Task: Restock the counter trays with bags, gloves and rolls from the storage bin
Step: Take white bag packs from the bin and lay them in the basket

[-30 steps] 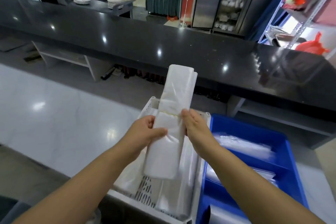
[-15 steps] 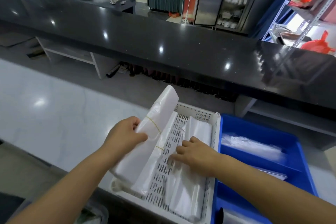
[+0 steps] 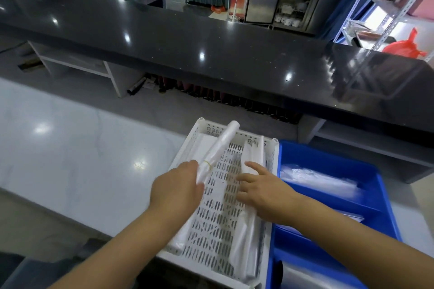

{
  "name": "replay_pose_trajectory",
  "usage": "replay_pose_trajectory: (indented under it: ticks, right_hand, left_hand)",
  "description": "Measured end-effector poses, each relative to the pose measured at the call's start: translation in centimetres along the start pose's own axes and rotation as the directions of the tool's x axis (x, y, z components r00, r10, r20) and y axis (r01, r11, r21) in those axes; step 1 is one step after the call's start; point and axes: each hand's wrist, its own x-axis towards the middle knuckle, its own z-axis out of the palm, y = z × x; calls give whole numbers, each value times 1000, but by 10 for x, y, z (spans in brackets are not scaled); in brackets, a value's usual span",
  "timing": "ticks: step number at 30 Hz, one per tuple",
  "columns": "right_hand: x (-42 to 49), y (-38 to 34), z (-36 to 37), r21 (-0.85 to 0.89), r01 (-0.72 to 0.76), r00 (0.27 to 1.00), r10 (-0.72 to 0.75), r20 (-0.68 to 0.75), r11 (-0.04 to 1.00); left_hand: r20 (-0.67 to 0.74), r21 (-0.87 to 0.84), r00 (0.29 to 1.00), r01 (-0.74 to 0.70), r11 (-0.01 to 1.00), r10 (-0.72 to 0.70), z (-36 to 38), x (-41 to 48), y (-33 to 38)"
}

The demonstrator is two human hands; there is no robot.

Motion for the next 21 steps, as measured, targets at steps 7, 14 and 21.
replay_pose_trajectory:
  ticks: [7, 14, 21]
  right_hand:
    - [-15, 3, -1, -117, -63, 998, 62, -9, 991]
    - [-22, 4, 3, -93, -101, 994, 96, -55, 991]
    - [-24, 8, 3, -78, -81, 995, 76, -71, 994]
  left_hand:
    - [238, -9, 931, -283, 959, 277, 44, 5, 15]
    - [357, -6, 742, -606, 795, 568, 94, 11, 15]
    - [336, 79, 788, -569, 819, 515, 97, 34, 9]
